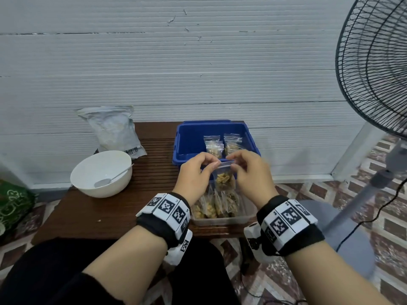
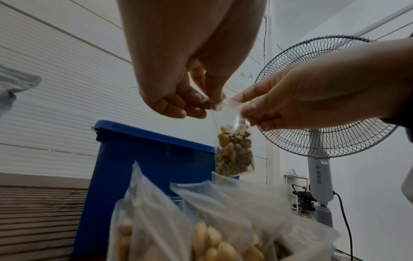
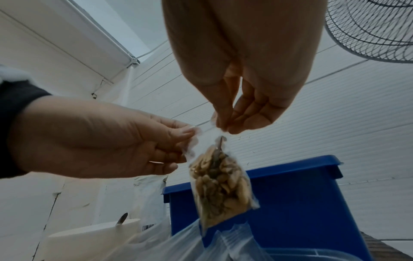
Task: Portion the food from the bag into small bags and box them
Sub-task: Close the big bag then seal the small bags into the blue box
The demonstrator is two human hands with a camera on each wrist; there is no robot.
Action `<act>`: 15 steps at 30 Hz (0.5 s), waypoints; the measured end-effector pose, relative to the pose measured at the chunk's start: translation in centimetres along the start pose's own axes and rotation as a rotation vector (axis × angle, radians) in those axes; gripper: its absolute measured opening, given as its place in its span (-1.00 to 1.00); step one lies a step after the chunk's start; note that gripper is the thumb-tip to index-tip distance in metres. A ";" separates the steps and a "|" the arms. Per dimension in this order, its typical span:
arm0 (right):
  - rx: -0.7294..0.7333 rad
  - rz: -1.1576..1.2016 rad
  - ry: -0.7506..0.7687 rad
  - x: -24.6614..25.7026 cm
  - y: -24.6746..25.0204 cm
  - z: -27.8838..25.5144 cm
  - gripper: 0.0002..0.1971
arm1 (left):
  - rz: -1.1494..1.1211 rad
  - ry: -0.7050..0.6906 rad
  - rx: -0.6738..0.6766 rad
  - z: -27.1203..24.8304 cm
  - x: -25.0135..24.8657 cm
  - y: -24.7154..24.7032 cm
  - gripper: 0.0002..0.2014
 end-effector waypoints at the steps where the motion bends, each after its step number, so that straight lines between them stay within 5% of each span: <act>1: -0.023 0.054 -0.025 -0.1 0.2 0.0 -0.77 | -0.011 0.012 0.009 0.0 0.1 0.0 -0.90; 8: -0.114 0.186 -0.062 -0.7 1.1 0.0 -0.70 | 0.069 -0.008 -0.027 0.1 0.5 0.0 -0.96; 15: -0.053 0.266 -0.056 -0.7 0.8 -0.3 -0.64 | 0.078 -0.017 -0.005 0.6 0.3 0.6 -0.92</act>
Point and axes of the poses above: each hand's wrist, its own z-axis towards the middle knuckle, its own y-axis out of the back of the hand, x = y × z, the point moved 7 cm from there along z, towards the middle knuckle, and after that the axes turned 12 degrees about -x, right-handed, at the moved point
